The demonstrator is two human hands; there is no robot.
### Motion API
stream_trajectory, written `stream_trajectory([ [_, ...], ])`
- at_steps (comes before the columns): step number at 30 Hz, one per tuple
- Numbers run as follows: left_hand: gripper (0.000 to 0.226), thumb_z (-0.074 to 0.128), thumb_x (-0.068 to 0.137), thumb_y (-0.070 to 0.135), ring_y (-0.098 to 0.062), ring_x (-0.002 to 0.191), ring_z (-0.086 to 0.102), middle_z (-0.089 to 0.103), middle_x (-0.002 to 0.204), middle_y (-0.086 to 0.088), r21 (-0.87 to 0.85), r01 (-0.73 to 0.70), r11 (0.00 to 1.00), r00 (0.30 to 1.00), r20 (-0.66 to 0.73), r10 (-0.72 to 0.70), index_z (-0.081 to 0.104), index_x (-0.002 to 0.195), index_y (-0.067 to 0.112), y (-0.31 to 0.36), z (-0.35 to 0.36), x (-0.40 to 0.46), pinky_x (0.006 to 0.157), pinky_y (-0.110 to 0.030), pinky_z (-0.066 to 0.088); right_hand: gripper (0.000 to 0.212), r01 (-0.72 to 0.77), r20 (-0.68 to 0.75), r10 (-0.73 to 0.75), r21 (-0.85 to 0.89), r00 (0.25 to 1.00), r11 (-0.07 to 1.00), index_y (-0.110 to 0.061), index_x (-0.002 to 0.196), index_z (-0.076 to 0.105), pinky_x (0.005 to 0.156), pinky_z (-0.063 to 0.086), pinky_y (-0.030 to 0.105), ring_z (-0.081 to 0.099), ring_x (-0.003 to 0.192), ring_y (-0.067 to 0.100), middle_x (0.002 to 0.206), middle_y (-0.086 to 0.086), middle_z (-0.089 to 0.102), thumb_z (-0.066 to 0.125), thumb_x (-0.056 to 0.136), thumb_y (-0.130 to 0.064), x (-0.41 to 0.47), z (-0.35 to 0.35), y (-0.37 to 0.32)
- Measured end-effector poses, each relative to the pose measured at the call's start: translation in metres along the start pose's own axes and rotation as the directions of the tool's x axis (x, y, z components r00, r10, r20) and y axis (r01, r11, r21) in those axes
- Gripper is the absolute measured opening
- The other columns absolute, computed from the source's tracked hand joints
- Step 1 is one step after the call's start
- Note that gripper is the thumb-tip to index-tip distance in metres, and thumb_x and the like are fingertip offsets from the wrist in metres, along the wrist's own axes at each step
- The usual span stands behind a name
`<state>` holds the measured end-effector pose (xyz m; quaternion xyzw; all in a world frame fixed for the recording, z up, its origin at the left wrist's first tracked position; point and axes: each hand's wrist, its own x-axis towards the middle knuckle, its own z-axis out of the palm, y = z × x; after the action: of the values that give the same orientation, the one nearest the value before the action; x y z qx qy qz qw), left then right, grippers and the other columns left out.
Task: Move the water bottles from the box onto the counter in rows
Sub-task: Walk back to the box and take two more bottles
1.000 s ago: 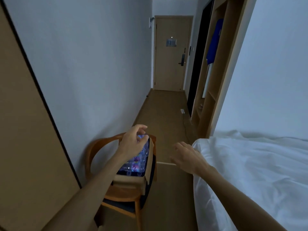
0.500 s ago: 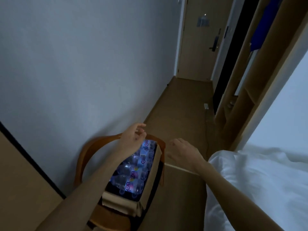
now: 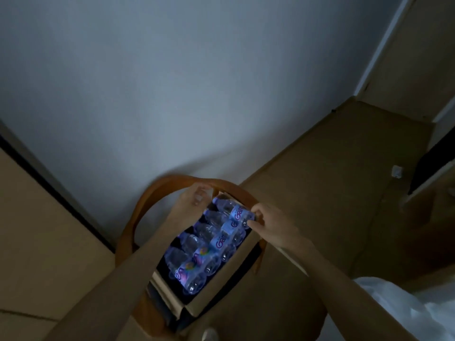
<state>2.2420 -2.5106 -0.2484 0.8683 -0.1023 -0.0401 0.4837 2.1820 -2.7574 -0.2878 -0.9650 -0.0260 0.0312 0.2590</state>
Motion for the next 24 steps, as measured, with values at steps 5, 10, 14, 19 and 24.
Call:
stream_trajectory([
  [5, 0.022, 0.056, 0.093, 0.012, -0.030, 0.085, 0.066, 0.065, 0.098, -0.005, -0.032, 0.203, 0.979, 0.976, -0.072, -0.205, 0.061, 0.114, 0.014, -0.040, 0.014, 0.033, 0.080, -0.045, 0.054, 0.036, 0.051, 0.101, -0.050, -0.007, 0.994, 0.999, -0.020, 0.120, 0.055, 0.077, 0.041, 0.024, 0.055, 0.098, 0.011, 0.110, -0.004, 0.056, 0.059, 0.091, -0.041, 0.064, 0.020, 0.022],
  [10, 0.022, 0.054, 0.094, 0.016, -0.022, 0.089, 0.065, 0.067, 0.103, -0.004, -0.026, 0.320, 0.947, 0.944, -0.080, -0.321, 0.060, 0.115, 0.016, -0.087, 0.032, 0.078, 0.086, -0.034, 0.051, 0.035, 0.077, 0.207, -0.070, -0.028, 0.976, 0.997, -0.023, 0.116, 0.055, 0.076, 0.045, 0.026, 0.055, 0.091, 0.008, 0.108, -0.007, 0.056, 0.060, 0.089, -0.045, 0.125, 0.039, 0.043],
  [14, 0.022, 0.051, 0.095, 0.022, -0.019, 0.089, 0.064, 0.066, 0.104, 0.001, 0.027, 0.442, 0.897, 0.897, 0.015, -0.442, 0.062, 0.113, 0.018, -0.124, 0.049, 0.110, 0.076, -0.022, 0.047, 0.027, 0.069, 0.301, -0.060, -0.019, 0.952, 0.997, -0.026, 0.109, 0.054, 0.078, 0.051, 0.029, 0.055, 0.089, 0.006, 0.106, -0.008, 0.055, 0.059, 0.090, -0.044, 0.164, 0.052, 0.059],
  [19, 0.022, 0.046, 0.095, 0.028, -0.025, 0.088, 0.066, 0.066, 0.102, -0.004, 0.109, 0.582, 0.806, 0.789, 0.166, -0.592, 0.059, 0.110, 0.019, -0.158, 0.066, 0.134, 0.077, -0.035, 0.055, 0.028, 0.058, 0.368, -0.047, -0.018, 0.929, 0.998, -0.020, 0.111, 0.057, 0.077, 0.049, 0.028, 0.058, 0.091, 0.011, 0.105, -0.005, 0.056, 0.061, 0.091, -0.038, 0.192, 0.065, 0.072],
  [24, 0.025, 0.049, 0.095, 0.035, -0.025, 0.078, 0.063, 0.065, 0.099, -0.010, 0.158, 0.645, 0.747, 0.709, 0.239, -0.663, 0.053, 0.114, 0.019, -0.179, 0.082, 0.146, 0.074, -0.036, 0.054, 0.031, 0.052, 0.443, -0.033, -0.030, 0.896, 0.998, -0.016, 0.115, 0.058, 0.080, 0.049, 0.028, 0.056, 0.092, 0.010, 0.109, -0.002, 0.058, 0.061, 0.092, -0.035, 0.214, 0.071, 0.081],
])
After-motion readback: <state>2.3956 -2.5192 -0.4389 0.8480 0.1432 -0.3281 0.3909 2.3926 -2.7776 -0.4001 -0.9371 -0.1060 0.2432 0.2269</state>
